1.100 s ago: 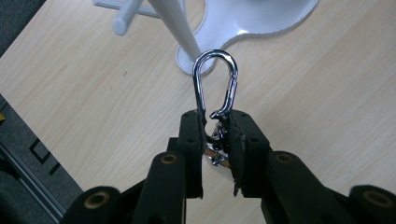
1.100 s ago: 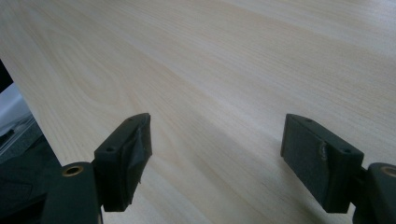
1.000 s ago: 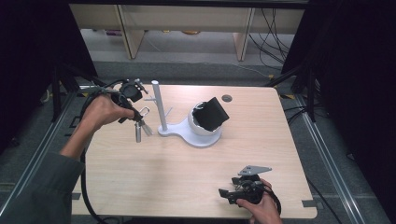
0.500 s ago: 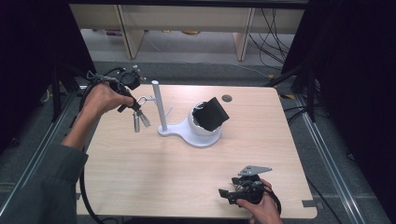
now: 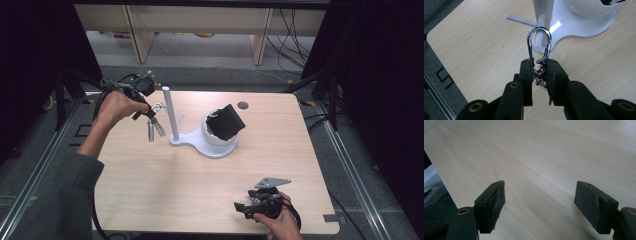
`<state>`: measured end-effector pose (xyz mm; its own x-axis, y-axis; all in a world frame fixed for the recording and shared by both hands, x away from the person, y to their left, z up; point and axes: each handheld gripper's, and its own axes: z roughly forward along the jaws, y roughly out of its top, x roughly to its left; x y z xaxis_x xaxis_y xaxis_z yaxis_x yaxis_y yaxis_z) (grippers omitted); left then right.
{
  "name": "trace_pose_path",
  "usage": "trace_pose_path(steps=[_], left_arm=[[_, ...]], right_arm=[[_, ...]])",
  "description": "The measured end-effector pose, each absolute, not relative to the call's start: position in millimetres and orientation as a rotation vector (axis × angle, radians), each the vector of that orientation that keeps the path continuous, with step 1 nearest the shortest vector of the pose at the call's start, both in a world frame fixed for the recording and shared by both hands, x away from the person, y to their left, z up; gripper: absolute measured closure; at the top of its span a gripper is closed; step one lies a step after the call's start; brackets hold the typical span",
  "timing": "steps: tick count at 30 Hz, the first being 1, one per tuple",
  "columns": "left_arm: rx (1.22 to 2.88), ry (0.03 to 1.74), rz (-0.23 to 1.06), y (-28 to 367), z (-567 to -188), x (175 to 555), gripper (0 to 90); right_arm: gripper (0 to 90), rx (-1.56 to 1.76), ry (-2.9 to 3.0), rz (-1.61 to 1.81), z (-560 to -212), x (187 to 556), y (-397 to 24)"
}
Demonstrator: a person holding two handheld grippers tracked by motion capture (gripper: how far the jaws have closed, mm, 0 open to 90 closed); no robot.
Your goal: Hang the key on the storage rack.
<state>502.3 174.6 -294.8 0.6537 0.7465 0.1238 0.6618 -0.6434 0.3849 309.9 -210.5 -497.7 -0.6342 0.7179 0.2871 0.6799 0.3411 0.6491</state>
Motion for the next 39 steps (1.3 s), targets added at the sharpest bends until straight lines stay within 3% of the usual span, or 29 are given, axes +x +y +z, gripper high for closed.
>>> trace_pose_path(steps=[27,36,39], left_arm=[[2.524,1.134,0.434,164.1,-318.2,516.0,74.6],[2.520,1.134,0.401,167.2,-312.2,507.7,57.9],[2.513,1.131,0.410,169.2,-310.4,506.5,56.5]], right_arm=[[25.5,1.306,2.536,1.175,-498.1,310.0,-210.4],[25.5,1.319,2.539,1.176,-498.1,309.7,-209.7],[25.5,1.299,2.543,1.180,-498.6,310.4,-210.4]])
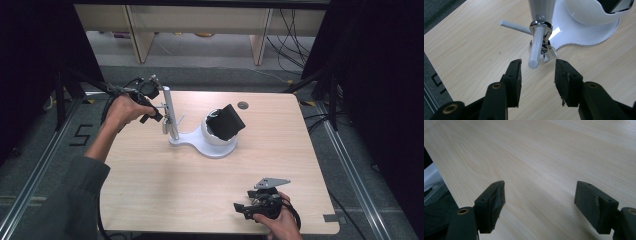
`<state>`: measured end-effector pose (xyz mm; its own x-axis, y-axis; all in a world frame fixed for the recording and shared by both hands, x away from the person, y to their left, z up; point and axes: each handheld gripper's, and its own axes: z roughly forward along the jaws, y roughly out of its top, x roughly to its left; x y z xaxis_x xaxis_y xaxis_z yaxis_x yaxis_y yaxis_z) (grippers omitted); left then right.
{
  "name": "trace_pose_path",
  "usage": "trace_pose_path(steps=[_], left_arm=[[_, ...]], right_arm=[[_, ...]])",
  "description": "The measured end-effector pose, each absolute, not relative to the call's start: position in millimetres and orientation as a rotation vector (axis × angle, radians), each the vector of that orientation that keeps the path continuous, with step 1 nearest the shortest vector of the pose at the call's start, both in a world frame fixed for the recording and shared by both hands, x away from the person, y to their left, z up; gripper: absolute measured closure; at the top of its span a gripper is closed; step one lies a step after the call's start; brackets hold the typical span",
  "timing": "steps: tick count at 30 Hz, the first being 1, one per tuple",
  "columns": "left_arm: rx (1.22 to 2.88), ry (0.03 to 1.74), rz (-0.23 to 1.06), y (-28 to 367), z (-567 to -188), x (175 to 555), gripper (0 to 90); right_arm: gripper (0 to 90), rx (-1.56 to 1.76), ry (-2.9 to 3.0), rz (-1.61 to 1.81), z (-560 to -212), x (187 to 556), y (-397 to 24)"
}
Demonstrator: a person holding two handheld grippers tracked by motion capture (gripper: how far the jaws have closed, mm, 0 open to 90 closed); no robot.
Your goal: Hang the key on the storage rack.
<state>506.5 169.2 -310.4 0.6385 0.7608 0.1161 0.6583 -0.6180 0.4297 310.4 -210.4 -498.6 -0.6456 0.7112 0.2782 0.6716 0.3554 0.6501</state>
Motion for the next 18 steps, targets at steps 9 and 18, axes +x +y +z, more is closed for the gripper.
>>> trace_pose_path(steps=[9,18], left_arm=[[2.487,1.134,0.389,174.4,-310.1,494.1,46.5],[2.446,1.134,0.356,184.5,-318.2,470.9,36.0]], right_arm=[[25.5,1.325,2.534,1.193,-497.2,309.5,-210.0],[25.5,1.333,2.529,1.217,-498.0,309.8,-210.1]])
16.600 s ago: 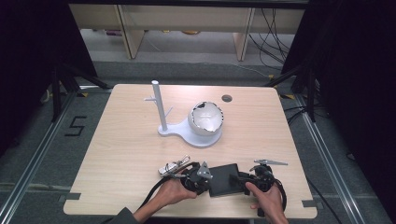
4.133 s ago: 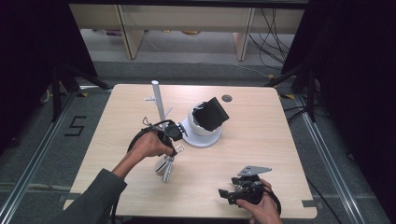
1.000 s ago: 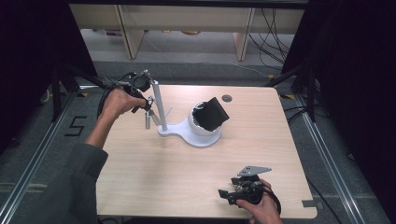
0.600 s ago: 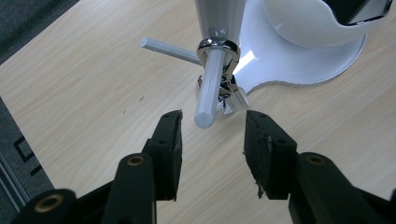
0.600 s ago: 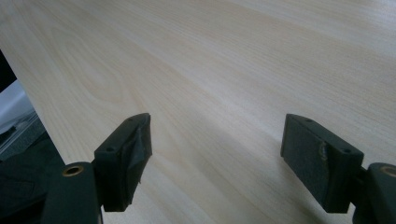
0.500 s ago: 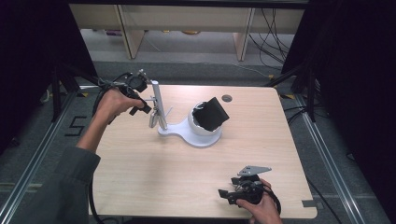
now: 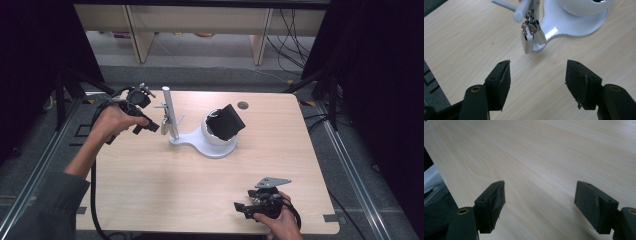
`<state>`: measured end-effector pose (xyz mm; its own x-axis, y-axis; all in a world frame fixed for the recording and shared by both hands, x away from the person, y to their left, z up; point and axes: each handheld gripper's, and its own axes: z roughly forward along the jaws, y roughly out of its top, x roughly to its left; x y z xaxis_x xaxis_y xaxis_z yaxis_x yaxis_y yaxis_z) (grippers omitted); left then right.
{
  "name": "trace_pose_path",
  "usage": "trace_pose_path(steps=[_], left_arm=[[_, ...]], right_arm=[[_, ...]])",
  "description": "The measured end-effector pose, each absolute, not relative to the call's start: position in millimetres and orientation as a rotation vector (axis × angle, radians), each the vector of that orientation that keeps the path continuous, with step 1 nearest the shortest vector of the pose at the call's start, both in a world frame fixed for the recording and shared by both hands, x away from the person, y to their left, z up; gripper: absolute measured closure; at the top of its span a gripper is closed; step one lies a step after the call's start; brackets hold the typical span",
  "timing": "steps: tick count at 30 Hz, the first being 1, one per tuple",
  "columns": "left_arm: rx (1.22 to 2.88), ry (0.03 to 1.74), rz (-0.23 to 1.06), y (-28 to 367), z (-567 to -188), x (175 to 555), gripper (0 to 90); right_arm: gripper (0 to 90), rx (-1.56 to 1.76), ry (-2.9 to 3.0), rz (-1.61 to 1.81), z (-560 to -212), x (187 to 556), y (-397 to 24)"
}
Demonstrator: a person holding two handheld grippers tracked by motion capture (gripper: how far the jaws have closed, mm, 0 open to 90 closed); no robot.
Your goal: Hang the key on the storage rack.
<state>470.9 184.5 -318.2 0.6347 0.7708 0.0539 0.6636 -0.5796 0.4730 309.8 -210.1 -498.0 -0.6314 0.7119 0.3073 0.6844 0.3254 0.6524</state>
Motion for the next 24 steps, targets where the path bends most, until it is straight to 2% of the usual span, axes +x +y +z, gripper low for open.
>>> trace_pose_path(steps=[11,24], left_arm=[[2.463,1.086,0.316,186.8,-330.1,452.2,28.7],[2.415,0.983,0.295,182.6,-360.9,409.1,21.5]], right_arm=[[25.5,1.344,2.518,1.197,-496.7,310.6,-214.1],[25.5,1.334,2.528,1.183,-498.8,311.8,-211.5]])
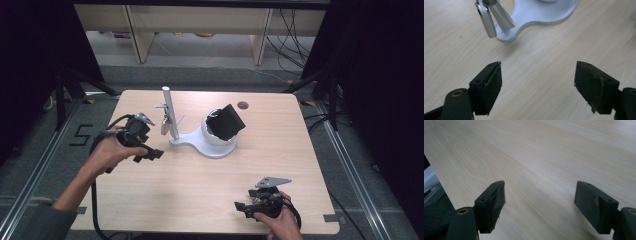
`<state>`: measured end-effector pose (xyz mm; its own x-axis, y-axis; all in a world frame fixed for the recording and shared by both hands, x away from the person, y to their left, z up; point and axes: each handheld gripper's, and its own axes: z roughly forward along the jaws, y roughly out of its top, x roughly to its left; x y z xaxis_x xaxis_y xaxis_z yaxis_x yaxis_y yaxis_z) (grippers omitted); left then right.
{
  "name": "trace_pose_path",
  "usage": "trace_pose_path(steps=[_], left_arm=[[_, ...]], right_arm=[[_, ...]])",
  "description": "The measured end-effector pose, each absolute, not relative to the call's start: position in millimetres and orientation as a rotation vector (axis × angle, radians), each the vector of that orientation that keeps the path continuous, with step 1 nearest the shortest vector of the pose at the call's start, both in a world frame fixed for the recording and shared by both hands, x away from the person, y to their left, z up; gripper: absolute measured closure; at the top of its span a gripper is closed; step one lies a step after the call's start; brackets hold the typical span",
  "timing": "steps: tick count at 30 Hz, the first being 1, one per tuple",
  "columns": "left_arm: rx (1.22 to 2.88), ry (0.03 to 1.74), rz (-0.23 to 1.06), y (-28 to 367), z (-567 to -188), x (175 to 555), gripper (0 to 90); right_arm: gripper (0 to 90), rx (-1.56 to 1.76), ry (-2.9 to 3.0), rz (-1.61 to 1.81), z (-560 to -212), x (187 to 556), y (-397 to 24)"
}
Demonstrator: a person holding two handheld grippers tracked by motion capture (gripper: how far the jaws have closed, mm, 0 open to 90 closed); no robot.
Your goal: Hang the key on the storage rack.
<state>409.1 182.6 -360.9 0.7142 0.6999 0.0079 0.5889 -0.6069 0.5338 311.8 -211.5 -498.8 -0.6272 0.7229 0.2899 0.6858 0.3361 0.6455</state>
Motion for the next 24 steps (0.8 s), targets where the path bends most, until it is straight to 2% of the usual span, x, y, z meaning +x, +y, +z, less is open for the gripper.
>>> trace_pose_path(steps=[11,24], left_arm=[[2.393,0.896,0.233,174.4,-391.6,374.9,20.8],[2.341,0.821,0.267,169.0,-426.5,339.9,19.6]], right_arm=[[25.5,1.310,2.532,1.183,-498.8,312.2,-208.4],[25.5,1.320,2.521,1.209,-498.7,311.7,-207.8]])
